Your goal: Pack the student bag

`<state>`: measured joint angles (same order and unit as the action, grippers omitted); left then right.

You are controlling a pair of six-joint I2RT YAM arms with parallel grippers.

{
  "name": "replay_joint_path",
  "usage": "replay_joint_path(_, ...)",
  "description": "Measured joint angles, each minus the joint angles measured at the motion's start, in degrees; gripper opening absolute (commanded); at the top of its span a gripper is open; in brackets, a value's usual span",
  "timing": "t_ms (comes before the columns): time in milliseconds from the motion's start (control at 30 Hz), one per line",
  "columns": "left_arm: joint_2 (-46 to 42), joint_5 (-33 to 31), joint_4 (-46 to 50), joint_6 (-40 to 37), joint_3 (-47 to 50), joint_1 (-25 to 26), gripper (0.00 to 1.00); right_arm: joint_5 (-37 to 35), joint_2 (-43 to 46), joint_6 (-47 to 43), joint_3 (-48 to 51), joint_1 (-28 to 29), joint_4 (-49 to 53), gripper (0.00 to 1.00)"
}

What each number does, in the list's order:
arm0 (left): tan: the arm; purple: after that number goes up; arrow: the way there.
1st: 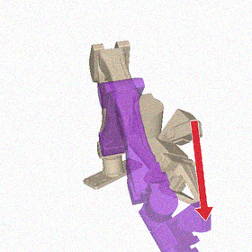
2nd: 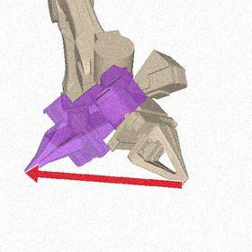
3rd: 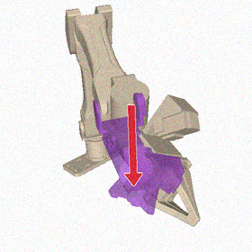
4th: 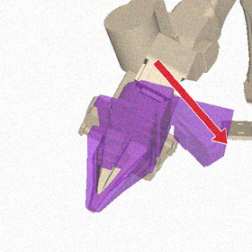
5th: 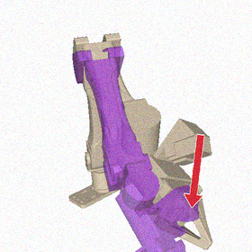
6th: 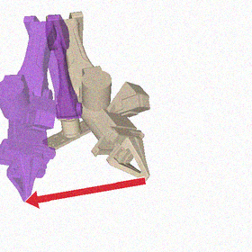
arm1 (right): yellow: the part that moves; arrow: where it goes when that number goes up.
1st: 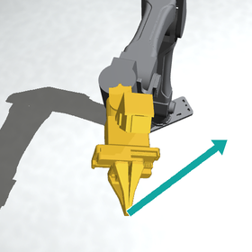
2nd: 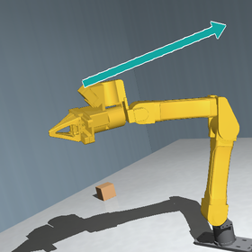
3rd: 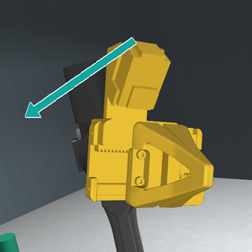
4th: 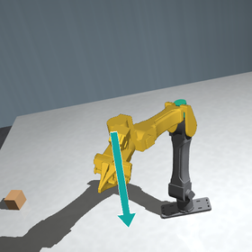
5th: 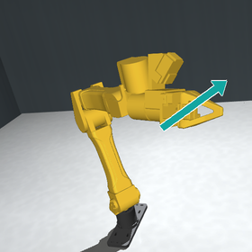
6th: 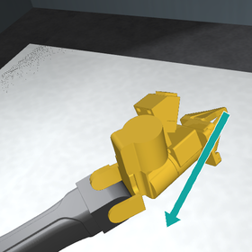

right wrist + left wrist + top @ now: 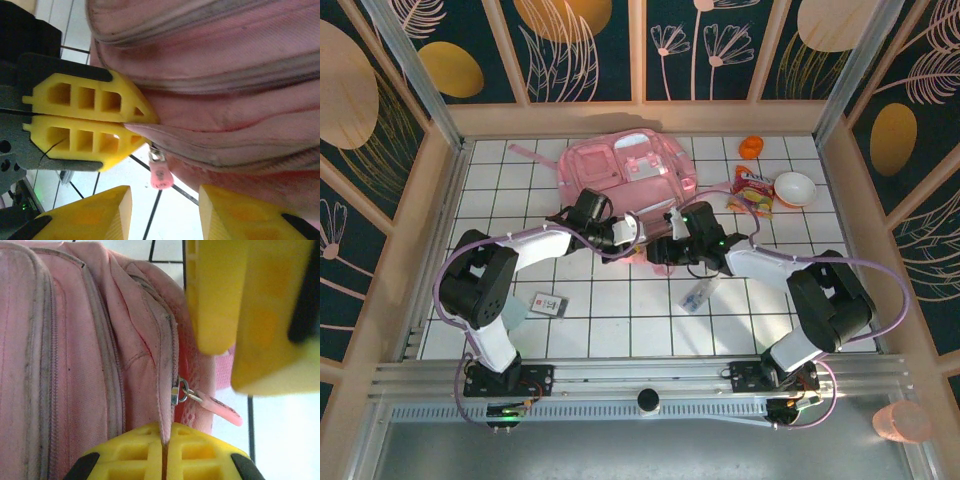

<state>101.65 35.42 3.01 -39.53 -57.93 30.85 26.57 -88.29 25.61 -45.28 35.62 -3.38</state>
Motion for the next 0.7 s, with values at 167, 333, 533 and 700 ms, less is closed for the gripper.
replay_joint_path(167, 0.0, 2.01, -1.27, 8.61, -0.15, 0.02, 0.0, -3.96, 0.68, 0.5, 0.0, 2.4, -0.83, 0.4)
replay_joint_path(333, 0.0, 3.13, -2.08, 13.49, -0.15, 0.0, 0.0, -10.64, 1.27, 1.79, -0.02, 4.28, -0.11, 0.39)
replay_joint_path(533, 0.0, 4.46, -3.21, 16.11, -0.15, 0.0, 0.0, -16.72, 1.55, 3.43, -0.44, 4.92, 0.87, 0.32)
replay_joint_path(700, 0.0, 4.7, -3.52, 16.85, -0.15, 0.0, 0.0, -19.63, 1.68, 4.35, -0.63, 5.01, 1.18, 0.29)
